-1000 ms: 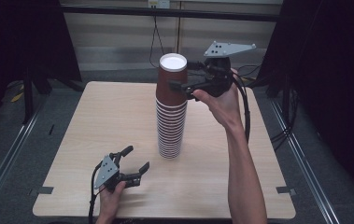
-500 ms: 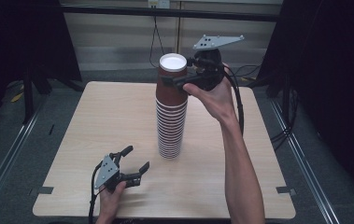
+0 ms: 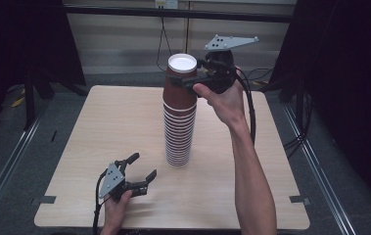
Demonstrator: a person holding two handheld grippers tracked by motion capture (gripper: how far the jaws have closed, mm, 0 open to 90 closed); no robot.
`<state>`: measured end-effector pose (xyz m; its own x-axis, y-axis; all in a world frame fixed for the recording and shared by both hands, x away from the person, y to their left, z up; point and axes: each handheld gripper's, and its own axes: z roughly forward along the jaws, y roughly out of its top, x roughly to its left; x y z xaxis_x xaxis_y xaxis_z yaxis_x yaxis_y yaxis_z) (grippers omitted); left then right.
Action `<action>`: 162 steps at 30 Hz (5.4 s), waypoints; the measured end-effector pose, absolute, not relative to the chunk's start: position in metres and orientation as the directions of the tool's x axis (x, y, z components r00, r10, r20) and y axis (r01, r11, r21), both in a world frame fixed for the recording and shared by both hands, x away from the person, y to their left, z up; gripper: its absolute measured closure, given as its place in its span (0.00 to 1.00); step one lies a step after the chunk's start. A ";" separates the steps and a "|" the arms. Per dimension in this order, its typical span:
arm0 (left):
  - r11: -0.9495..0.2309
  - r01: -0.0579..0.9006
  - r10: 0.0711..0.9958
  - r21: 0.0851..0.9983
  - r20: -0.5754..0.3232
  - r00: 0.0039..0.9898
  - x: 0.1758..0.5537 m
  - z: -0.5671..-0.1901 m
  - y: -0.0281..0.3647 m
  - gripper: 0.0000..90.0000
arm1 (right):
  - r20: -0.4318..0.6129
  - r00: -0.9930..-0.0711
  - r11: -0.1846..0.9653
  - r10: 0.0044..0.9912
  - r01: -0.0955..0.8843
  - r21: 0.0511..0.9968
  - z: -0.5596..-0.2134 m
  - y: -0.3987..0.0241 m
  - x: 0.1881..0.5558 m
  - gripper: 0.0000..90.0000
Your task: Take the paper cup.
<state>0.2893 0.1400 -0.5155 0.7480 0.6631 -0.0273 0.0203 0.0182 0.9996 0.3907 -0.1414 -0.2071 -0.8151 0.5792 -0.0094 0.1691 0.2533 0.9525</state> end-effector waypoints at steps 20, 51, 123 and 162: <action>0.020 0.021 0.663 1.000 -0.029 0.748 0.289 -0.516 0.140 0.17 | 0.016 -0.811 0.100 0.585 0.092 0.991 -0.194 -0.156 0.385 0.26; 0.021 0.025 0.663 0.999 -0.032 0.748 0.289 -0.516 0.140 0.17 | 0.034 -0.812 -0.055 0.582 0.002 0.998 -0.184 -0.175 0.371 0.27; -0.060 0.098 0.555 0.993 -0.048 0.831 0.300 -0.491 0.126 0.20 | 0.104 -0.736 -0.050 0.669 0.096 0.994 -0.291 -0.249 0.314 0.27; -0.084 0.018 0.420 0.996 0.019 0.908 0.289 -0.471 0.103 0.17 | 0.168 -0.799 0.016 0.577 0.217 0.976 -0.380 -0.215 0.290 0.27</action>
